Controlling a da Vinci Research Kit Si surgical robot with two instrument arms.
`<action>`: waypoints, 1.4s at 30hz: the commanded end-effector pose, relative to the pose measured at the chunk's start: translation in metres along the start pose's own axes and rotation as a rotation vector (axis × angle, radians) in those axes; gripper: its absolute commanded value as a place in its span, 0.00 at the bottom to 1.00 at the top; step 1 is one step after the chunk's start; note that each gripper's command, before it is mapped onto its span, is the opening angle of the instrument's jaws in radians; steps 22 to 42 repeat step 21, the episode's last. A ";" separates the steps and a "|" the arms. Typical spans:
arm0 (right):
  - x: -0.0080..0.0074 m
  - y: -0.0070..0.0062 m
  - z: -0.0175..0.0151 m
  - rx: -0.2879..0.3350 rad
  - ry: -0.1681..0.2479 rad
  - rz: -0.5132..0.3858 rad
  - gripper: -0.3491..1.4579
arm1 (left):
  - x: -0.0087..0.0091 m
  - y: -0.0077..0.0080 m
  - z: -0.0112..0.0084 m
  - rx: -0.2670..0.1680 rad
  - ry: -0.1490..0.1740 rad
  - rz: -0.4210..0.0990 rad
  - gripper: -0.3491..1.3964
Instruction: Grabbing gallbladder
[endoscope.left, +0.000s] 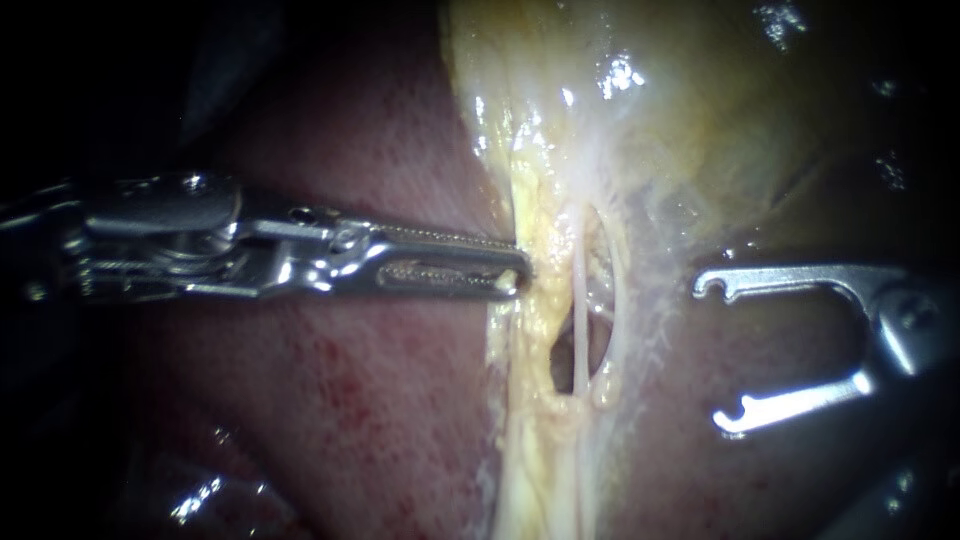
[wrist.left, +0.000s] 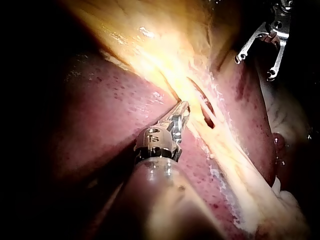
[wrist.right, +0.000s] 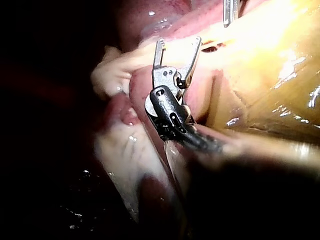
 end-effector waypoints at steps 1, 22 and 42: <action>0.0000 0.0000 0.0000 0.000 0.000 0.006 0.52 | 0.0000 0.0000 0.0000 0.000 0.000 0.001 0.00; 0.0000 0.0000 0.0000 0.000 0.000 0.006 0.52 | 0.0000 -0.0002 -0.0001 -0.003 0.006 0.001 0.00; 0.0000 0.0000 0.0000 0.000 0.000 0.006 0.52 | 0.0000 -0.0002 -0.0001 -0.003 0.006 0.001 0.00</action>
